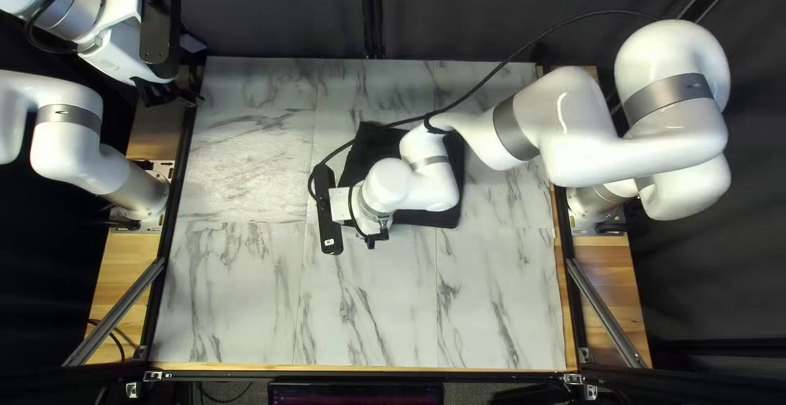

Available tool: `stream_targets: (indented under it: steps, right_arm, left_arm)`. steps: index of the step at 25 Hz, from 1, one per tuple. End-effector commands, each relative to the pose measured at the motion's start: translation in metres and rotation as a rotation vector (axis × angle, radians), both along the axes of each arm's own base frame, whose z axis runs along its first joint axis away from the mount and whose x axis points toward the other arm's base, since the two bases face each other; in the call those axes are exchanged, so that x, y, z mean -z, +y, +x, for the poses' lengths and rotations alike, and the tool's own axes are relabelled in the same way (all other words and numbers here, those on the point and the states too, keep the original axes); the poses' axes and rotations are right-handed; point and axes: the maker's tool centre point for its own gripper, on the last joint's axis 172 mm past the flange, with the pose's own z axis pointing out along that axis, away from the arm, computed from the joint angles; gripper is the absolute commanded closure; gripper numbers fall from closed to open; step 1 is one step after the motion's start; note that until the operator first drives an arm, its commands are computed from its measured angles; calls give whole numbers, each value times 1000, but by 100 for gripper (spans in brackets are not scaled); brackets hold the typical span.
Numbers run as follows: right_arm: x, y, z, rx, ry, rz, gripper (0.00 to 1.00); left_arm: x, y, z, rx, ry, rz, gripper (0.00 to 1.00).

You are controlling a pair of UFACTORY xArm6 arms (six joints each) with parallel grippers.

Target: Fold t-shirt

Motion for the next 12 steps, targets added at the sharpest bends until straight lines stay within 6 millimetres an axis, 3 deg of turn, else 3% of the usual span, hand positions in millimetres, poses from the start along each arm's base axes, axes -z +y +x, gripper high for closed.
stream_targets:
  steps: [1, 6, 12]
  right_arm:
    - [1, -2, 0, 0, 1, -1, 100]
    - [-1, -3, -1, 0, -1, -7, 100]
    - [-20, -2, -2, 0, -7, -30, 100]
  left_arm:
    - [0, 0, 0, 0, 0, 0, 0]
    - [0, 0, 0, 0, 0, 0, 0]
    - [0, 0, 0, 0, 0, 0, 0]
